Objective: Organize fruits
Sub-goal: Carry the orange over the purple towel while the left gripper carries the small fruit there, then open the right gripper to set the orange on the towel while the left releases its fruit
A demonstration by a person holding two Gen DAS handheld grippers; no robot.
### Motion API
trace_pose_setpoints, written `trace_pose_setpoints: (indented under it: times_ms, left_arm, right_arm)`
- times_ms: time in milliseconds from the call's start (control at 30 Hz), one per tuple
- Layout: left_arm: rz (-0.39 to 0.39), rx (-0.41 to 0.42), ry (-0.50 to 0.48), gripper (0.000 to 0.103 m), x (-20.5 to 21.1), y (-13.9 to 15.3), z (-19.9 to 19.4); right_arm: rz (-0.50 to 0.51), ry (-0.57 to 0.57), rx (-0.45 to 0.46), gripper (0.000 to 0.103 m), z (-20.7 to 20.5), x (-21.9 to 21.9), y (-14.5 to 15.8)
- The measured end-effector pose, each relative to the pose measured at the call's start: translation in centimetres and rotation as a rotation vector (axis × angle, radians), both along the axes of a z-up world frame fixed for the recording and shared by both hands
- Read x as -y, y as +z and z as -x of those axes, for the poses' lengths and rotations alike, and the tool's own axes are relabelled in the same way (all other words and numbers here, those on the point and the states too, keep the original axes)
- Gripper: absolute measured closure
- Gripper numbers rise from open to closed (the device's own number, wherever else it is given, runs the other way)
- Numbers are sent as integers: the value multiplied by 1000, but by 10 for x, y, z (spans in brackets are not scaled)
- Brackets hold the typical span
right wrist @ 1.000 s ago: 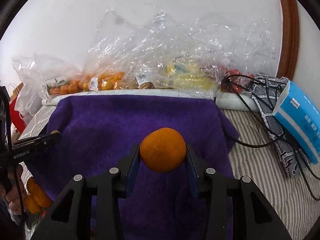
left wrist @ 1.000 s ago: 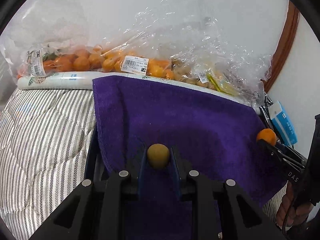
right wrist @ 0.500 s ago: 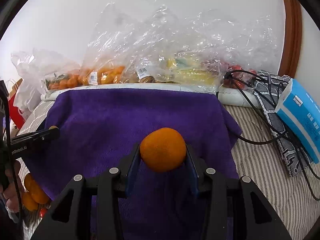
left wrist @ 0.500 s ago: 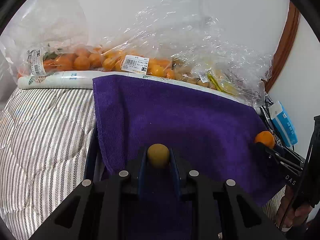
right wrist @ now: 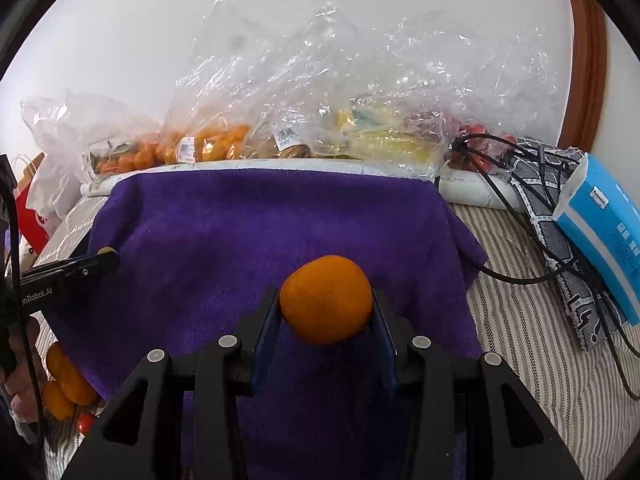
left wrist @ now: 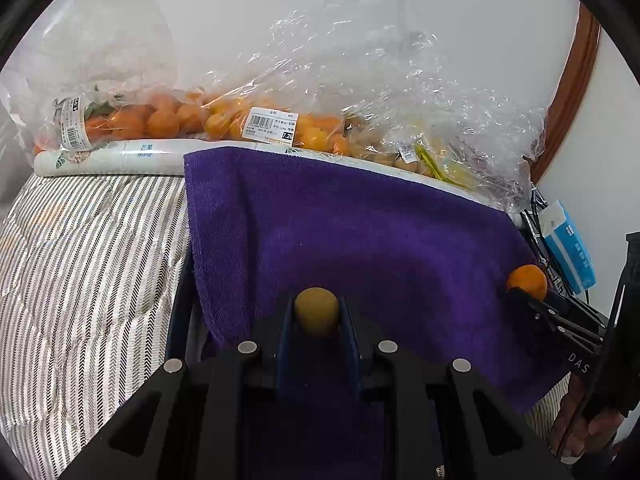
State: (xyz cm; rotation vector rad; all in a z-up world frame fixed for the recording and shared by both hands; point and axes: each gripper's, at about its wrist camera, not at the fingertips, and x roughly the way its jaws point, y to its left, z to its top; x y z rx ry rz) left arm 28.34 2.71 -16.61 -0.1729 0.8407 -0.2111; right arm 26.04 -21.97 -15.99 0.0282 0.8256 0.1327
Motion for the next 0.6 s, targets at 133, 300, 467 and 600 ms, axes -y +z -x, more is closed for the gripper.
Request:
trace_pose_setpoints:
  times_ms: [133,300,467,600]
  left_arm:
    - [3,0,-1,80,0,0,0]
    - [2,-1,-2,80,1,-1,0]
    - [6,0,-2,80,0,-1,1]
    - [8,2,-3,80,1,-1,1]
  right_arm:
    - [1,2,-5,60,-1,-1,-1]
    - [6,3,-9,60,0,-2,-2]
    - [8,6,-14,59,0,-2,-3]
    - [10,9,-16,59,-1,-2,-3]
